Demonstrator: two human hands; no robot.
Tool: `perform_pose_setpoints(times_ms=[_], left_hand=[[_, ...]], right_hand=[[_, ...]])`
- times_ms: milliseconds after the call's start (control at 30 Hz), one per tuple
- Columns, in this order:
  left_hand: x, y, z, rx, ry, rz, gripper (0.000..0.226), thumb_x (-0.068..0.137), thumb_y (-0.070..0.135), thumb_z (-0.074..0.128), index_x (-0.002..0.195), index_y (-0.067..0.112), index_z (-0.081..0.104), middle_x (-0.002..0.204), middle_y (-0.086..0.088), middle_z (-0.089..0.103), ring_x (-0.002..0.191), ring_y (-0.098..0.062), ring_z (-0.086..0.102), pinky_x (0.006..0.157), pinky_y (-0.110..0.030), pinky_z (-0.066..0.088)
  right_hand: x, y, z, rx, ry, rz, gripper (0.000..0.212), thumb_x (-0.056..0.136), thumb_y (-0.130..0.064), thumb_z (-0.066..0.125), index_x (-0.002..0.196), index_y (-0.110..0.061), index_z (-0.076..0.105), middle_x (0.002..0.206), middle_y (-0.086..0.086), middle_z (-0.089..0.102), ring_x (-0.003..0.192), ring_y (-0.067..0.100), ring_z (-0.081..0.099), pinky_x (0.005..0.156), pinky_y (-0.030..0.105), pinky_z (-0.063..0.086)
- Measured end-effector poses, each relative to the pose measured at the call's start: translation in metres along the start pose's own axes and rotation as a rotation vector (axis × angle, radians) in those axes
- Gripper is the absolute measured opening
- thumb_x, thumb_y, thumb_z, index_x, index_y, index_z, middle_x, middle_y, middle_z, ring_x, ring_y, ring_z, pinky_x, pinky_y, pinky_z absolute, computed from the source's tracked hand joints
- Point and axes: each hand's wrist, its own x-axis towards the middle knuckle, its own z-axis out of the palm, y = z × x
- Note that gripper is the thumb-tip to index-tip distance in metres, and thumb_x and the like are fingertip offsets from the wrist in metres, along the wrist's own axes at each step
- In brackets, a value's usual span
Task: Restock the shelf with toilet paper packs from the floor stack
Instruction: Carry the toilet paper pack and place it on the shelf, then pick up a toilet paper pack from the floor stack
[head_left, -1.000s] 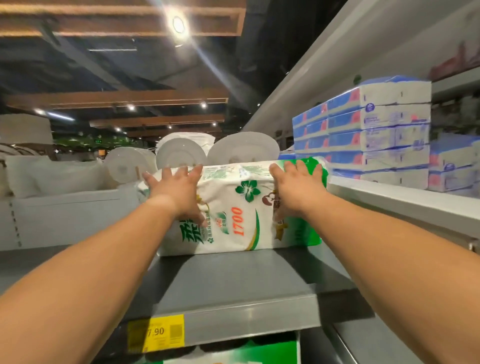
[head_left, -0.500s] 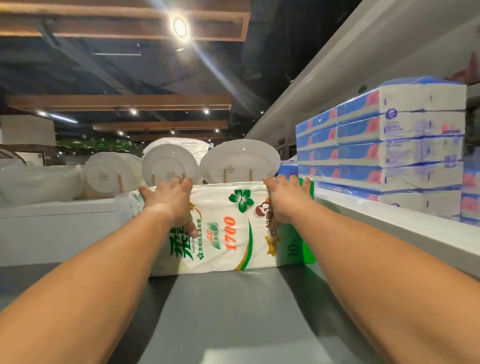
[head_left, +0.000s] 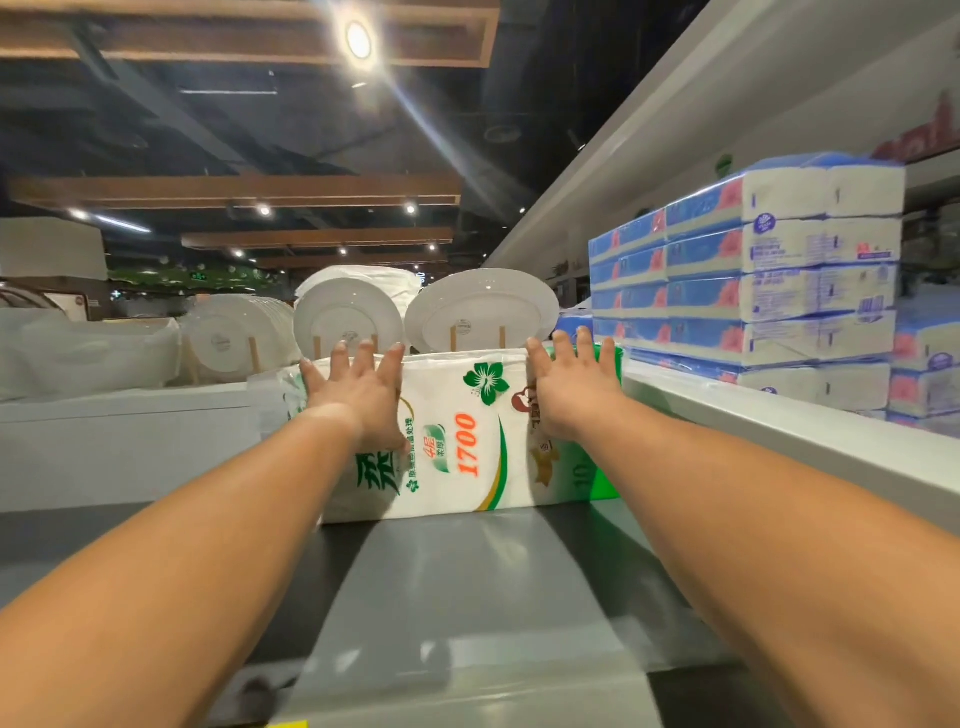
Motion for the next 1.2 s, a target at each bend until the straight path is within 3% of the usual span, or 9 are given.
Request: perform_pose_setpoints(times_ms=[133,200,433,733,867,1200], left_hand=[[-0.020,-0.015,-0.008,-0.056,0.044,0.054,0.119,0.077,0.069,0.073,0.160,0.036,-0.006,0.170,-0.004,-0.003,0.155,-0.036,-0.010,0.119,-0.070,0.005],[-0.031,-0.016,-0.013,-0.071,0.060,0.106,0.115,0.078,0.070,0.070,0.160,0.036,-0.002,0.170,-0.005,-0.002,0.155,-0.036,-0.009,0.119,-0.070,0.005],[-0.079,0.019,-0.031,-0.136,0.109,0.352,0.105,0.080,0.070,0.068,0.160,0.034,0.010,0.168,-0.006,0.007,0.154,-0.036,0.001,0.119,-0.066,0.012],[-0.169,0.132,-0.095,-0.284,0.228,0.670,0.100,0.082,0.074,0.063,0.160,0.034,0.014,0.167,-0.008,0.012,0.153,-0.034,0.007,0.120,-0.061,0.016],[-0.238,0.195,-0.137,-0.359,0.318,0.843,0.098,0.080,0.077,0.060,0.158,0.033,0.019,0.165,-0.008,0.018,0.151,-0.035,0.013,0.118,-0.059,0.021],[-0.458,0.305,-0.233,-0.546,0.336,1.256,0.095,0.083,0.074,0.060,0.158,0.033,0.020,0.162,-0.007,0.022,0.149,-0.033,0.014,0.118,-0.062,0.020]], right_hand=[[-0.035,-0.012,-0.014,0.092,0.029,0.018,0.113,0.082,-0.057,0.074,0.161,-0.026,-0.001,0.168,0.015,-0.001,0.153,0.042,-0.006,0.121,0.062,-0.002],[-0.059,-0.020,-0.021,0.116,0.043,0.028,0.114,0.080,-0.064,0.072,0.161,-0.027,0.000,0.168,0.014,0.000,0.154,0.041,-0.006,0.122,0.061,-0.003],[-0.157,-0.024,-0.050,0.061,0.026,0.130,0.108,0.080,-0.070,0.067,0.160,-0.025,0.011,0.167,0.016,0.008,0.154,0.042,-0.001,0.121,0.063,0.000],[-0.316,0.048,-0.119,-0.110,0.065,0.386,0.101,0.081,-0.070,0.067,0.157,-0.026,0.018,0.167,0.014,0.010,0.153,0.041,-0.001,0.121,0.062,0.001],[-0.413,0.091,-0.160,-0.203,0.070,0.559,0.096,0.081,-0.072,0.066,0.153,-0.025,0.025,0.160,0.014,0.021,0.151,0.041,0.005,0.120,0.063,0.006],[-0.661,0.147,-0.263,-0.362,-0.020,0.981,0.103,0.080,-0.074,0.065,0.159,-0.027,0.017,0.166,0.012,0.012,0.153,0.040,0.001,0.122,0.062,0.004]])
